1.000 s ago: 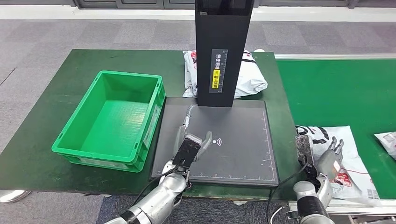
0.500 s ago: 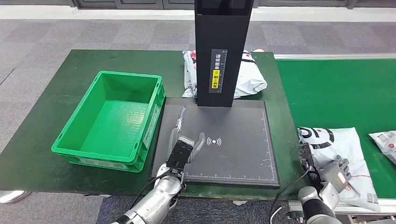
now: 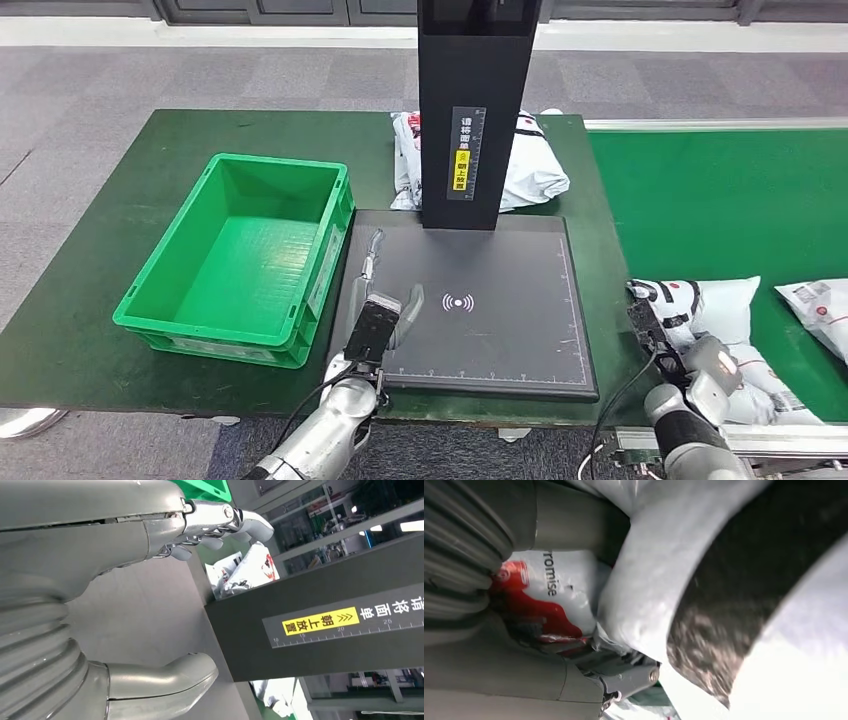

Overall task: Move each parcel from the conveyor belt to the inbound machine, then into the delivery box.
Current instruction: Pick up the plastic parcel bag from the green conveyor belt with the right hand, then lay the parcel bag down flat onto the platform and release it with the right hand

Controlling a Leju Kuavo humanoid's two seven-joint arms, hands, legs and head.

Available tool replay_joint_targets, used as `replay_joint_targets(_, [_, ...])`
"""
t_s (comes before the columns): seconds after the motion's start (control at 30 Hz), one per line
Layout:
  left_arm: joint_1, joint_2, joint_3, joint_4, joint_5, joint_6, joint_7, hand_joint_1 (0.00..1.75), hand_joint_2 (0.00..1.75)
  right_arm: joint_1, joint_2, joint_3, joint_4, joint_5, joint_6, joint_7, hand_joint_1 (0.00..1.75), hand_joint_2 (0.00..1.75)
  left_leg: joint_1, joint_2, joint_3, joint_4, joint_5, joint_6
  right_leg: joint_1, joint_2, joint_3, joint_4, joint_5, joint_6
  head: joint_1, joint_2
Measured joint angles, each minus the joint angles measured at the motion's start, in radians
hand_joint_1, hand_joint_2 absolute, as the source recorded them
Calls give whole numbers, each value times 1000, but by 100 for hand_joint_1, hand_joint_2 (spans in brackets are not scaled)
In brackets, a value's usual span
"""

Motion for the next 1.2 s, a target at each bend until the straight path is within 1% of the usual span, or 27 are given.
replay_joint_targets(0.07, [4,1,10,-4,-5,0,0,0,175,-1,2,1,0,-27,-44,-56,175,175,0,0,0,0,0,0,0,0,1,0,1,0,0,0])
replay_joint_targets(0.1, [6,2,15,-7,-8,0,0,0,175,0,6,1,0,-49,-77,-101,175,175,0,0,0,0,0,0,0,0,1,0,1,0,0,0])
replay_joint_targets(0.13, [10,3,22,-10,-13,2,0,0,175,0,11,0,0,-88,-122,-169,175,175,0,0,0,0,0,0,0,1,0,0,1,0,0,0])
replay_joint_targets(0.17, [13,4,30,-15,-18,6,0,0,175,1,18,-1,0,-141,-167,-253,175,175,0,1,0,0,0,0,0,1,0,0,1,0,0,0])
replay_joint_targets(0.23, [19,7,43,-22,-33,20,0,0,175,3,38,-3,-9,-290,-246,-471,175,175,0,1,0,0,1,-1,0,2,-1,1,2,0,0,0])
replay_joint_targets(0.3, [22,10,57,-29,-47,35,0,0,175,16,66,-1,-53,-499,-277,-704,175,175,0,1,0,0,1,-1,0,2,-1,1,2,-1,0,0])
replay_joint_targets(0.33, [23,13,66,-33,-54,42,0,0,175,29,84,8,-97,-610,-281,-793,175,175,0,0,0,-1,1,-2,0,1,-2,1,1,-1,0,0])
replay_joint_targets(0.37, [23,15,74,-36,-59,47,0,0,175,45,102,23,-151,-709,-284,-863,175,175,0,0,0,-1,2,-2,0,1,-2,2,1,-1,0,0])
replay_joint_targets(0.4, [24,18,83,-39,-64,52,0,0,175,61,118,45,-206,-779,-288,-901,175,175,0,-1,0,-2,2,-2,0,0,-2,2,1,-2,0,0])
replay_joint_targets(0.47, [23,24,97,-42,-73,59,0,0,175,84,142,95,-303,-854,-293,-925,175,175,0,-1,-1,-2,2,-3,0,0,-3,2,0,-2,0,0])
replay_joint_targets(0.57, [22,27,112,-47,-85,66,0,0,175,116,163,170,-431,-919,-293,-929,175,175,0,-2,-1,-2,2,-3,0,0,-4,2,0,-2,0,0])
replay_joint_targets(0.73, [20,32,125,-55,-104,69,0,0,175,166,179,289,-590,-982,-292,-929,175,175,0,-2,-2,-2,2,-3,0,-1,-4,2,0,-2,0,0])
replay_joint_targets(0.83, [20,35,127,-65,-115,68,0,0,175,192,182,388,-663,-1004,-276,-923,175,175,0,-2,-3,-2,2,-3,0,-1,-4,2,0,-2,0,0])
replay_joint_targets(1.07, [20,35,127,-79,-130,55,0,0,175,185,185,631,-678,-1004,-212,-848,175,175,0,-2,-3,-2,2,-3,0,-1,-5,2,0,-3,0,0])
replay_joint_targets(1.2, [16,32,127,-80,-131,45,0,0,175,134,194,727,-618,-976,-122,-769,175,175,0,-2,-3,-2,3,-4,0,-1,-5,3,0,-3,0,0])
